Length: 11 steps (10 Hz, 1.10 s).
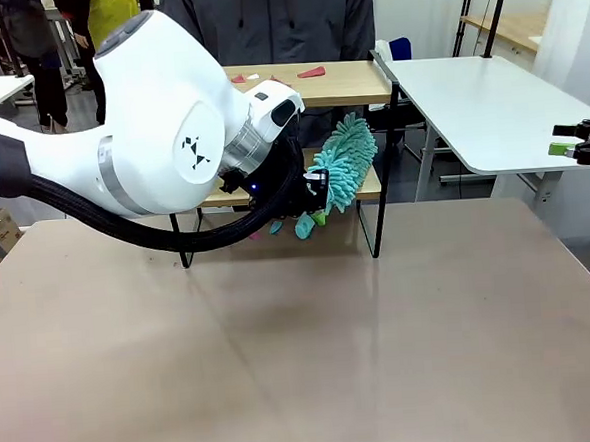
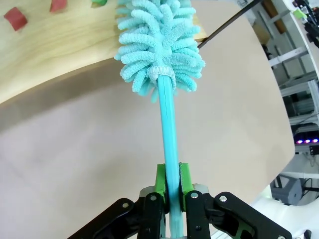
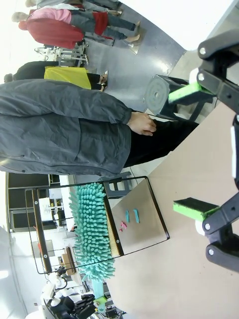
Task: Clean the shelf.
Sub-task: Clean the specific section of the Shelf indicated by the human with the Duster.
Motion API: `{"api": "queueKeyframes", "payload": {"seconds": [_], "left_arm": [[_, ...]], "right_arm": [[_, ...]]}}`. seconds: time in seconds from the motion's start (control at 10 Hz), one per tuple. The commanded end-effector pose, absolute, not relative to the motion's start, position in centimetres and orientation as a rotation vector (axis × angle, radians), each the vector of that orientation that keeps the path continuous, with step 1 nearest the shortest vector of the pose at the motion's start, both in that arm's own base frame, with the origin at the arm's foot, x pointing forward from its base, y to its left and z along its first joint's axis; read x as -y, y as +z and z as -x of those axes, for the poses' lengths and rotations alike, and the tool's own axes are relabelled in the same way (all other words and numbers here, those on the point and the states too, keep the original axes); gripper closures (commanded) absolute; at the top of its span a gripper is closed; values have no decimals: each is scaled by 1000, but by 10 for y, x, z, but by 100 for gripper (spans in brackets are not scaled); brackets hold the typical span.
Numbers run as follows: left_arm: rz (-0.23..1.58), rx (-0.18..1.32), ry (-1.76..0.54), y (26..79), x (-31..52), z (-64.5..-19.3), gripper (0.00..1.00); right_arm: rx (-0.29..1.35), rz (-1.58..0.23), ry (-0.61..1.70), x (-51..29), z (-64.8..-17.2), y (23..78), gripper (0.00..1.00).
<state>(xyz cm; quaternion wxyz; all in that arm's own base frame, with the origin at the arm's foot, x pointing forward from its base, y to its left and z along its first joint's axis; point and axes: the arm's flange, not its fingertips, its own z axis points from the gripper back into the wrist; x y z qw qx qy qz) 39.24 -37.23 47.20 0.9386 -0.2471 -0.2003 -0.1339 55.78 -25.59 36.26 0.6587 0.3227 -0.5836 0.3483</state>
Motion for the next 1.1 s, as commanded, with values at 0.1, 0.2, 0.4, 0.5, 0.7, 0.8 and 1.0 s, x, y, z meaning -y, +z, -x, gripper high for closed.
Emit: {"api": "queueKeyframes", "payload": {"seconds": [0.1, 0.2, 0.4, 0.5, 0.7, 0.8, 1.0], "left_arm": [[505, 409, -273, 472, 372, -392, 87], [447, 413, -263, 479, 364, -391, 87], [364, 400, -214, 489, 348, -389, 87], [325, 391, -183, 493, 338, -388, 87], [236, 375, -117, 504, 314, -383, 87], [177, 375, -79, 508, 302, -378, 87], [48, 361, -11, 519, 281, -368, 87]], "right_arm": [[1312, -733, 774, 254, -558, 368, 0], [1312, -733, 774, 254, -558, 368, 0], [1312, -733, 774, 254, -558, 368, 0], [1312, -733, 774, 254, -558, 368, 0], [1312, -733, 774, 254, -558, 368, 0], [1312, -733, 774, 254, -558, 368, 0], [1312, -733, 774, 254, -558, 368, 0]]}}
